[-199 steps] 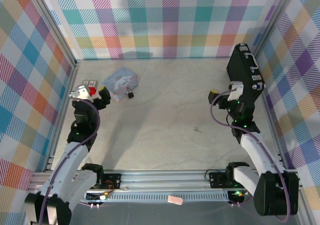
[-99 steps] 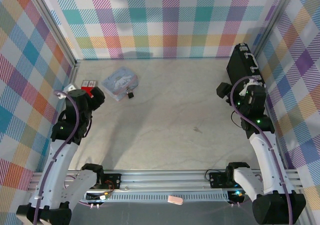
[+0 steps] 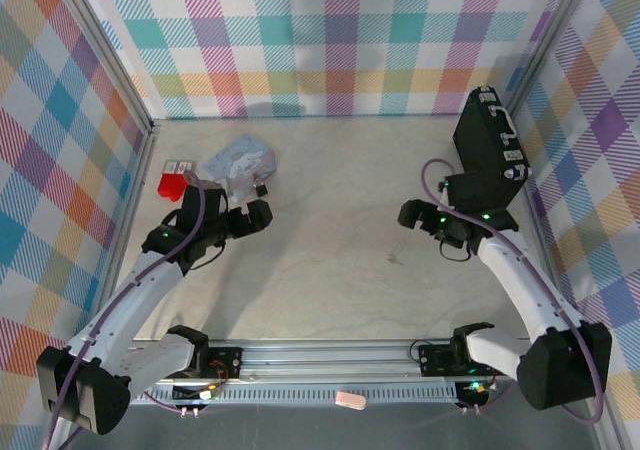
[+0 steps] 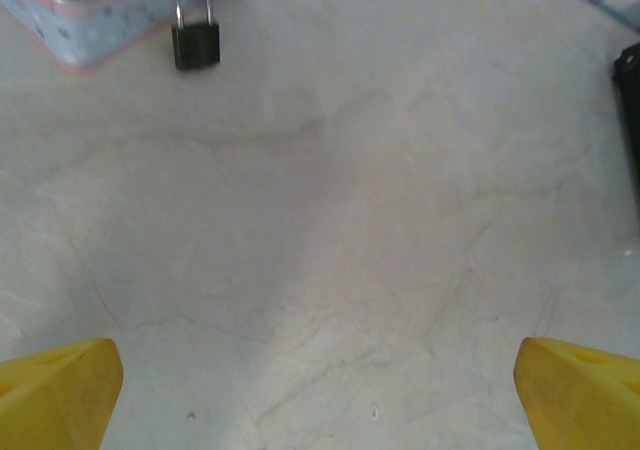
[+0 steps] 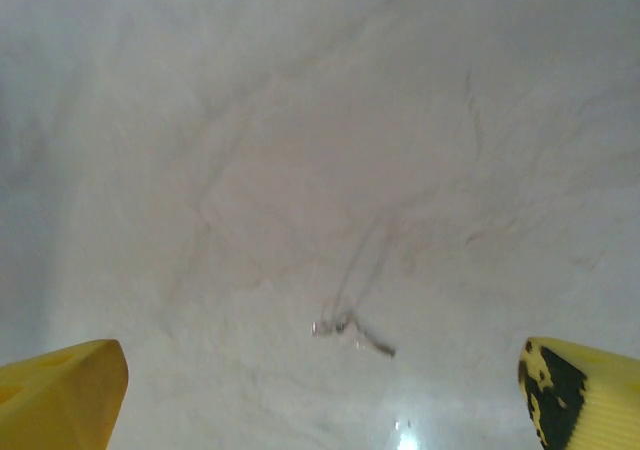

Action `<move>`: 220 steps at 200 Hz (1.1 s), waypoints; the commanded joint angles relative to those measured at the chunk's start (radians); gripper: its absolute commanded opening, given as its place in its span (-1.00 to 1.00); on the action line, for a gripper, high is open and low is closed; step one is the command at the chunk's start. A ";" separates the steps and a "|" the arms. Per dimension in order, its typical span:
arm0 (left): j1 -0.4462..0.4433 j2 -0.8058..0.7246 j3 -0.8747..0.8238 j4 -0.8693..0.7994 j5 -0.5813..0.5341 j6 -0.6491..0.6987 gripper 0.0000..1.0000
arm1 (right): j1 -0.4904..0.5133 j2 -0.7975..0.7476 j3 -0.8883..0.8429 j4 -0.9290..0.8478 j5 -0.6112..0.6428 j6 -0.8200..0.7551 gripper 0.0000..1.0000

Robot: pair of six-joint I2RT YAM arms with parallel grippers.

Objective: Unlock a padlock with a key

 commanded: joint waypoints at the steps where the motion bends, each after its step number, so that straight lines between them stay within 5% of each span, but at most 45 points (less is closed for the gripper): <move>1: -0.035 -0.019 -0.061 0.044 -0.044 -0.027 0.99 | 0.089 0.070 0.026 -0.092 0.078 0.055 1.00; 96: -0.056 -0.093 -0.320 0.279 -0.027 -0.021 0.99 | 0.306 0.385 0.108 -0.128 0.160 0.227 0.83; 220: -0.059 -0.187 -0.442 0.400 0.002 0.071 0.99 | 0.352 0.577 0.228 -0.195 0.262 0.365 0.28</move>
